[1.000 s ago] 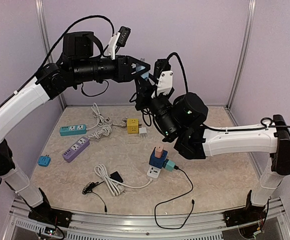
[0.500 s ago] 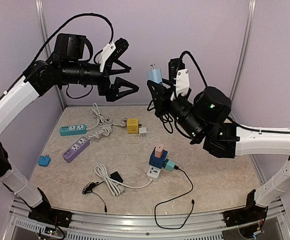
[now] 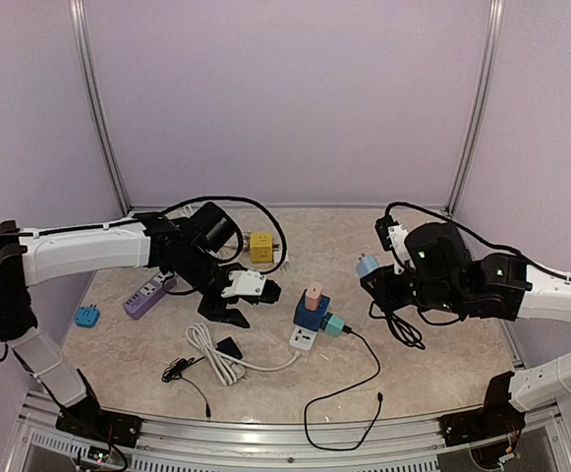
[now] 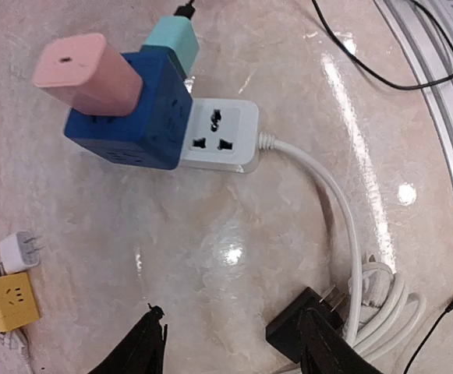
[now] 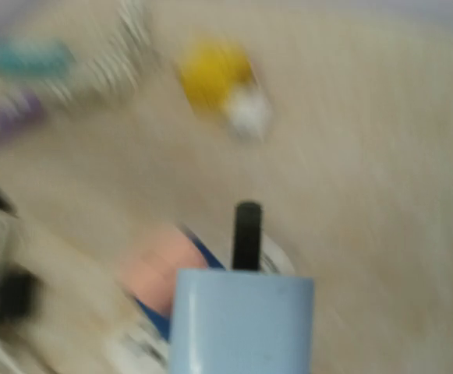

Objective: Insert the plug
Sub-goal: Pick up the plug from the center of the board, then adjust the socket at the center of the board.

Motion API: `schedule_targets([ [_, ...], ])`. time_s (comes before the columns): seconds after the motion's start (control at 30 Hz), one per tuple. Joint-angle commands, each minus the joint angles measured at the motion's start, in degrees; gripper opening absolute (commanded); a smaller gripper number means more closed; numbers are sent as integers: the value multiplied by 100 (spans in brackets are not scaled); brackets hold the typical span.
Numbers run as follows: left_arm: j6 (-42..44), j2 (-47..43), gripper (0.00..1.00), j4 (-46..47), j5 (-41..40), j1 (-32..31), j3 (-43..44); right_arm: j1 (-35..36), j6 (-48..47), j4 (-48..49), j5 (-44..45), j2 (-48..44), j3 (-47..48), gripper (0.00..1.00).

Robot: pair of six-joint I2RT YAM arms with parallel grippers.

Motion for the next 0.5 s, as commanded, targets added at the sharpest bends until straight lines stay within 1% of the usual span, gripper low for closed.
schedule_targets([
  [0.0, 430, 332, 51, 1268, -336, -186, -598, -935, 483, -253, -862, 6, -618, 0],
  [0.1, 587, 652, 44, 1800, -451, -293, -740, -1852, 354, 720, -2012, 385, -1177, 0],
  [0.17, 680, 892, 41, 2061, -605, -376, -831, -2217, 360, 1190, -2620, 799, -1296, 0],
  [0.27, 875, 1059, 40, 2240, -522, -466, -978, -2298, 83, 1389, -3047, 1570, -1031, 0],
  [0.37, 848, 1252, 40, 2257, -361, -523, -907, -2368, -108, 1556, -3551, 2387, -686, 0],
  [0.47, 873, 1448, 34, 2326, -303, -543, -876, -2474, -169, 1635, -3946, 2999, -370, 0],
])
